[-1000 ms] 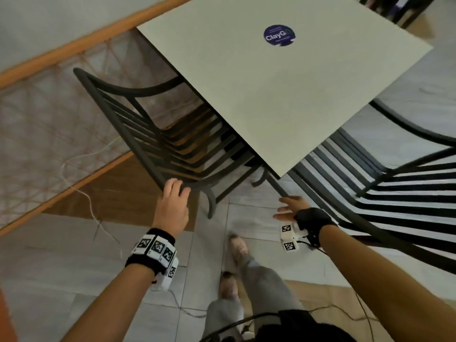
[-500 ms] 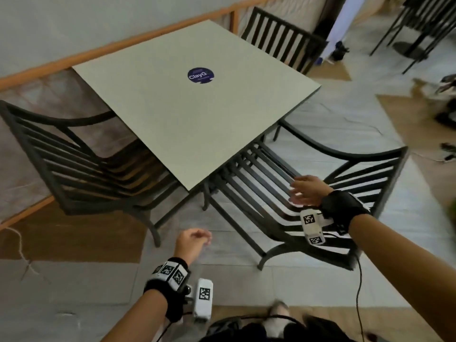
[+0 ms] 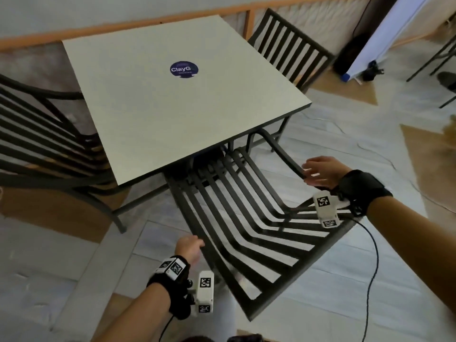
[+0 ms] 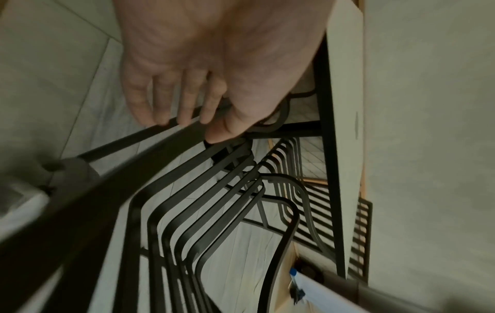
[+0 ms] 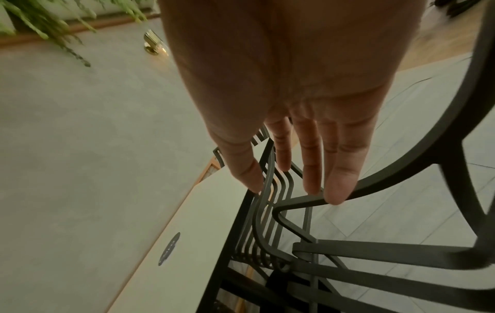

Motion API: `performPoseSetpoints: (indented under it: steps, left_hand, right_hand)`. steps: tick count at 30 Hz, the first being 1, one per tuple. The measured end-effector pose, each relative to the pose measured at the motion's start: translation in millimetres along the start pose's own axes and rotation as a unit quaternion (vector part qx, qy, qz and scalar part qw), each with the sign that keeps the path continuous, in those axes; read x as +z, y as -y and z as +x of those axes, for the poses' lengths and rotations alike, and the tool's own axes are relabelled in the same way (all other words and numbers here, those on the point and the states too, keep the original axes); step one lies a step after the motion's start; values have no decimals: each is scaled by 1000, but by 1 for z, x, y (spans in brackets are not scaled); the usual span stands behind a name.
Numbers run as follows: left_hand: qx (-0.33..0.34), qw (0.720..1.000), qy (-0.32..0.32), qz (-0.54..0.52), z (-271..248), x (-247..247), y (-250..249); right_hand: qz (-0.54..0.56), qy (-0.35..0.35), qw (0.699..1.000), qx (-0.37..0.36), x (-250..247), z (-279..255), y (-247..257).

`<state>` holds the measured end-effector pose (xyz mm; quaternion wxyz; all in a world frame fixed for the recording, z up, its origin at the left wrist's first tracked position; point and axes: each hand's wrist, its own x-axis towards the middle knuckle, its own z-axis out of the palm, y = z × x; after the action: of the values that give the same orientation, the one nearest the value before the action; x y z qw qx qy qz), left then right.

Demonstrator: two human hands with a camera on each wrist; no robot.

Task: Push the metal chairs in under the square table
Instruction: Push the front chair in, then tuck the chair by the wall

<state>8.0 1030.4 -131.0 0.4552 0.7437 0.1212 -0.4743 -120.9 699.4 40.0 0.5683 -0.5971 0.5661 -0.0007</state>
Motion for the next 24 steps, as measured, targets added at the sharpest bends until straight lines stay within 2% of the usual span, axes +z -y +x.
performPoseSetpoints:
  steps: [7, 10, 13, 17, 20, 24]
  left_hand:
    - [-106, 983, -106, -109, 47, 59, -18]
    - [-140, 973, -156, -94, 65, 78, -25]
    - [-149, 969, -184, -66, 74, 84, -25]
    - [-145, 970, -191, -51, 82, 86, -20]
    - [-150, 966, -208, -32, 87, 87, -16]
    - [-137, 967, -213, 2, 87, 88, -12]
  right_hand:
    - [-117, 2, 993, -1, -12, 132, -6]
    - [-199, -2, 980, 6, -11, 182, -13]
    - [-257, -4, 966, 17, -9, 214, -21]
    - [-268, -4, 961, 62, 1, 250, -43]
    - [-276, -36, 958, 70, 2, 277, -66]
    - [-301, 4, 950, 85, -4, 301, -87]
